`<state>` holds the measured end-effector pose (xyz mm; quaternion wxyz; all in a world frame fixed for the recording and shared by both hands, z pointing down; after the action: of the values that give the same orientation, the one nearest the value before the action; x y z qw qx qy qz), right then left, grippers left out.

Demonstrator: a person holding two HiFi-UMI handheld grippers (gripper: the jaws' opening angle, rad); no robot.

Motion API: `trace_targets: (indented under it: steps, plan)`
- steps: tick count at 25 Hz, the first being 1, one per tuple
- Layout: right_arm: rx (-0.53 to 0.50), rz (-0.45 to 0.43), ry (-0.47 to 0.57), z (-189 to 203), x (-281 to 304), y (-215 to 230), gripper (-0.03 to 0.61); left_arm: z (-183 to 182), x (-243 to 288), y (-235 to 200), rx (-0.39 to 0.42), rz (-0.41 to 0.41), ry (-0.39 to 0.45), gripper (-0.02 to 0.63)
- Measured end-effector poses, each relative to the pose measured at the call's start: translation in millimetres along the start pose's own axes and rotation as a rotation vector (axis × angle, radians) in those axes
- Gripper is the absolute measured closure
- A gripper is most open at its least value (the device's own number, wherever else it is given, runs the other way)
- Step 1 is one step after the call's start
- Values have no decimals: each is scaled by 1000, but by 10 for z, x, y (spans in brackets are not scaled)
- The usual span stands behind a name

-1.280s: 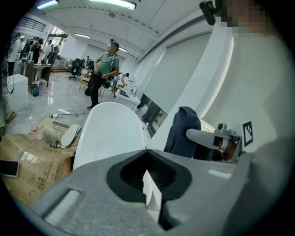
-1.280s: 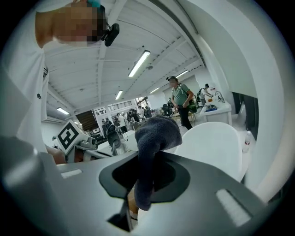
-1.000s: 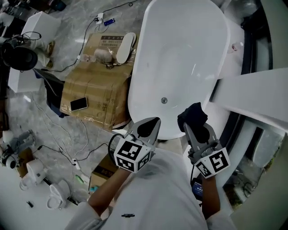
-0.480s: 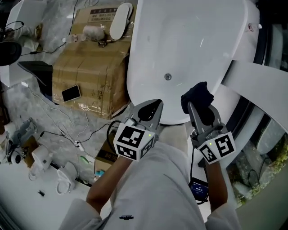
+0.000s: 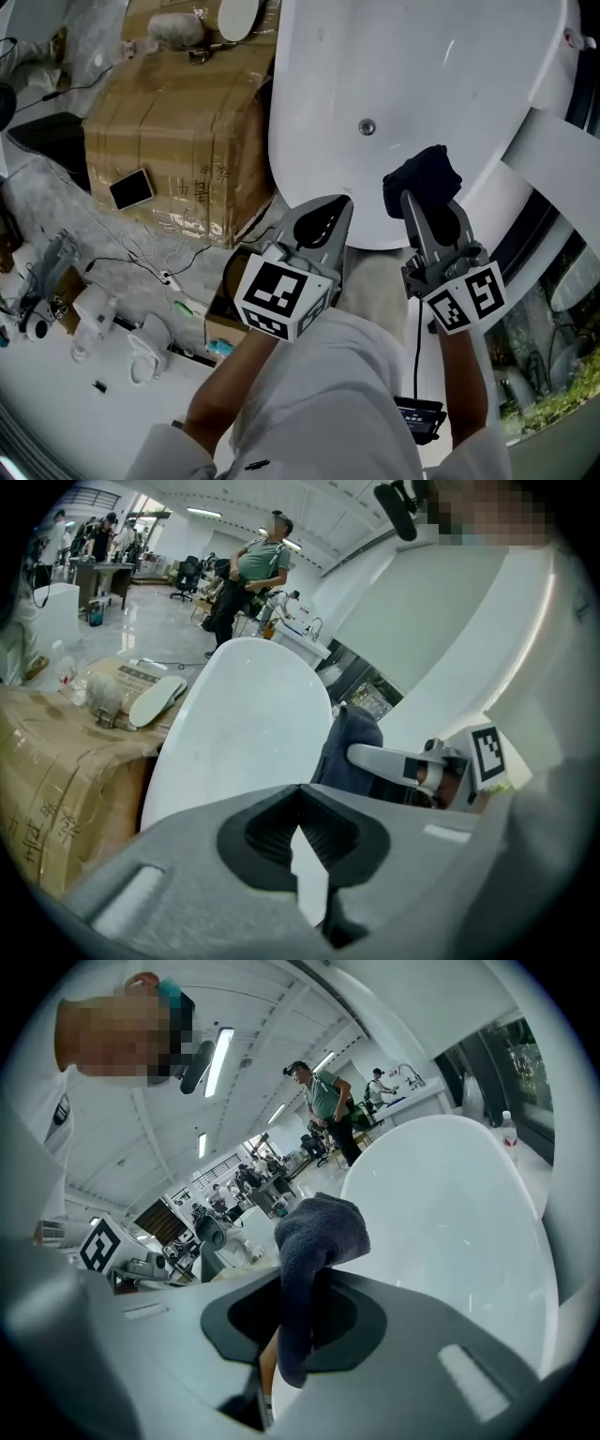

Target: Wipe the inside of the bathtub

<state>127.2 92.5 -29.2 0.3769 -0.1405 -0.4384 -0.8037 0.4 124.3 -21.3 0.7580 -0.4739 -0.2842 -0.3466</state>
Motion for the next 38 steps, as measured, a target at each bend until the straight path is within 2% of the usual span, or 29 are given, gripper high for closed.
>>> trace_targets:
  steps: [9,16,26,38]
  plan:
    - [68,-16,-56,375,768,449,528,306,465,-613,-66,-31,-29,615]
    - [194,-66,1,502,1231,771,529,367,655,-945,-86,-58,-33,615]
    - [160,-43,-52,781,1818,1137,531,603,991,-1255,-157,-81,-24,615]
    - [264,-63,-129,1567,2733,1745,531,996,1625,-1710,-190,-97,-62,617]
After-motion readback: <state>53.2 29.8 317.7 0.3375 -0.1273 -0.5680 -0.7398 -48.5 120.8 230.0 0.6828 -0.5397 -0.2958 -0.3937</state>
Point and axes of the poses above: the fingertips, and each gripper's own axes: x forward along the fingers, y to its right, z out of its underside, the point moved 4 cm from there along -x, backward along the fingers, and after that the axes turned 9 degrees about -y, right-handed, at the moved point
